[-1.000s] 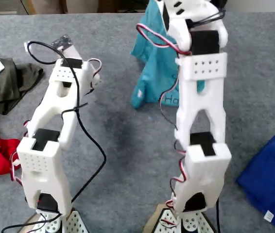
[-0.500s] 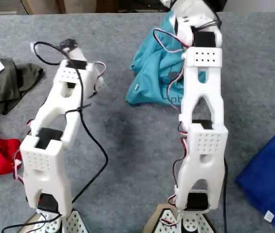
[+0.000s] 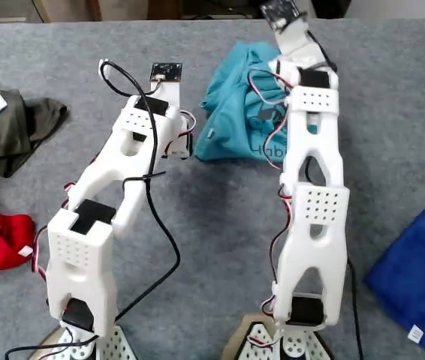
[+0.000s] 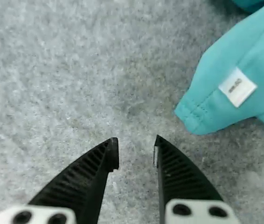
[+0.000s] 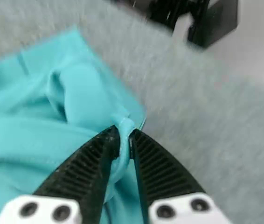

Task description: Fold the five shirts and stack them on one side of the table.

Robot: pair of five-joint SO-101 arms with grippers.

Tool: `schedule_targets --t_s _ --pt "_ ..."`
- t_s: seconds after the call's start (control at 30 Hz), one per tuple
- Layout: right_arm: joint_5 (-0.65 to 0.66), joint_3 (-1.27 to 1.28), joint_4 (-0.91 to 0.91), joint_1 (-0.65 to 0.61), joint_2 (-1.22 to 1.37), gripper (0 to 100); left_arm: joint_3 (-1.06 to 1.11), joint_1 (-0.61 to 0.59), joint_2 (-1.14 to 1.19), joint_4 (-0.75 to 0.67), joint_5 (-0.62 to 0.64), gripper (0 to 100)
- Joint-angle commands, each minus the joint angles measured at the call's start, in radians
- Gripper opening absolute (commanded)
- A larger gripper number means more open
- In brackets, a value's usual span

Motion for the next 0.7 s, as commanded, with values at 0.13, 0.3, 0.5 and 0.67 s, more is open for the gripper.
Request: schedule_targets --t_s 0.13,0.3,0.5,0.67 --pt "-0.026 -0.051 0.008 0.054 0.012 0.4 -0.109 -0.011 -0.005 0.037 0.132 14" --pt "-0.028 -0.051 -0.006 0.076 0.035 0.4 -0.086 0.021 0.018 -0.091 0.236 14" --pt "-0.028 -0.051 -0.008 0.071 0.041 0.4 -0.132 0.061 0.153 -0.124 0.255 14" --pt "-0.028 -0.051 -0.008 0.071 0.041 0.4 -0.264 0.071 0.199 -0.037 0.258 14"
